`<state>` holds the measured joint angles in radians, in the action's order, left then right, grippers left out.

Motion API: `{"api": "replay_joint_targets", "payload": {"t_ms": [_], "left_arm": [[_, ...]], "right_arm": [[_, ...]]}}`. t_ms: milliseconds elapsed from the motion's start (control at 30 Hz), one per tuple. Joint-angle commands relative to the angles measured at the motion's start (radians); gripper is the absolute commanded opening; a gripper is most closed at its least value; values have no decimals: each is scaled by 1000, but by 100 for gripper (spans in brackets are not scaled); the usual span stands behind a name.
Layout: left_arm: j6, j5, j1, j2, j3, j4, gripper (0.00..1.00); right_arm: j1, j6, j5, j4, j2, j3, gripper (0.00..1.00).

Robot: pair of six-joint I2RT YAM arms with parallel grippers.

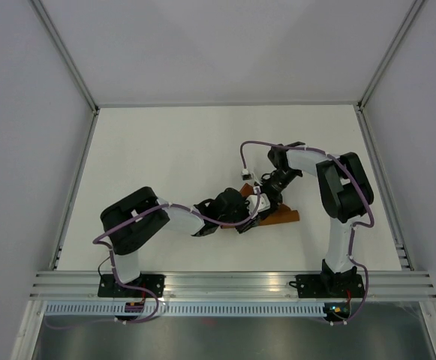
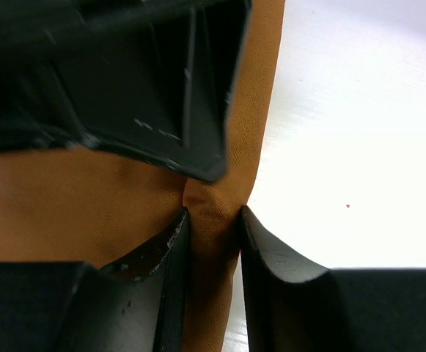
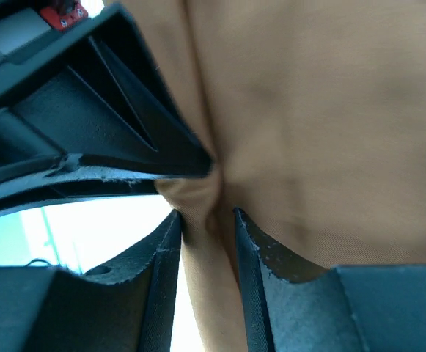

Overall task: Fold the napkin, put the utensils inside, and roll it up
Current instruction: Roll the napkin with the utensil

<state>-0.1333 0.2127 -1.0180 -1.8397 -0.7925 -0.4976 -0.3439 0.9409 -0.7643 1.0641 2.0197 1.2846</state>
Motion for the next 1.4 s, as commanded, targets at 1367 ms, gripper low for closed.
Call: {"api": "replay_joint_targets", "payload": {"t_ms": [1367], "left_arm": [[353,514,251,-345,-298,534,2]], "right_arm": [[-270,4,476,-943,-829,-855,52]]}}
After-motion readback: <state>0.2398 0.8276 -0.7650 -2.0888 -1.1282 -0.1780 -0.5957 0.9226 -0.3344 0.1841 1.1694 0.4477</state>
